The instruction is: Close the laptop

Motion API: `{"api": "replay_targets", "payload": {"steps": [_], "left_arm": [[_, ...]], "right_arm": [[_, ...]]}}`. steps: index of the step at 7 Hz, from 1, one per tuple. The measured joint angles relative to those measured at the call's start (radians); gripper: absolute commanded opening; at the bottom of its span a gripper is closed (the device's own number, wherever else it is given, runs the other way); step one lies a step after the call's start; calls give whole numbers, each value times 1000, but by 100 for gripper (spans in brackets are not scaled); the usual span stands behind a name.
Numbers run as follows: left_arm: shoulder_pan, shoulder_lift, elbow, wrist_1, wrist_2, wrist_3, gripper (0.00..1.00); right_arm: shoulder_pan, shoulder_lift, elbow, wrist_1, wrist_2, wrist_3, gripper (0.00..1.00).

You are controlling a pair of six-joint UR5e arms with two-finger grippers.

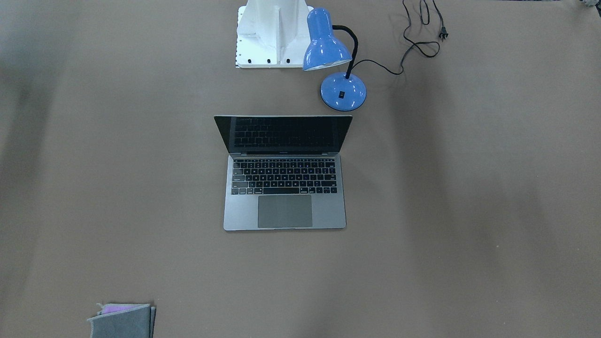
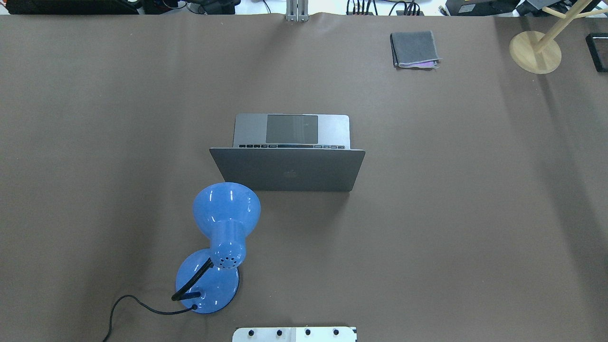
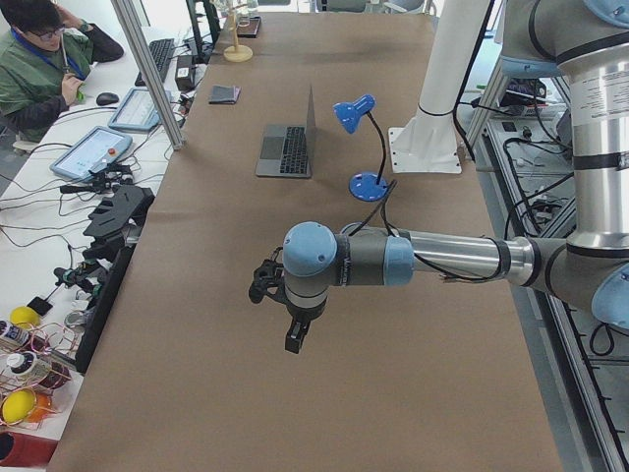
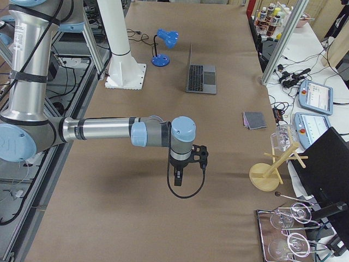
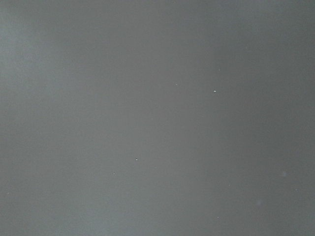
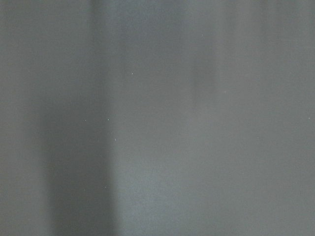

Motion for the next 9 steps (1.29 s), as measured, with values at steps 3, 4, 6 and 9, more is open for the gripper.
{"api": "replay_targets", "payload": {"steps": [3,4,6,9], "left_arm": [[1,1,3,-11,0,5,98],[1,2,3,-13,0,8,98],[1,0,0,-22,0,9,98],[1,-21,-2,-123,-1,3,98]], "right_arm": [[0,-3,0,0,5,-2,100],[0,-4,2,-1,5,-3,100],[0,7,10,1,4,-2,100],[0,52,80,2,2,7,100]]}}
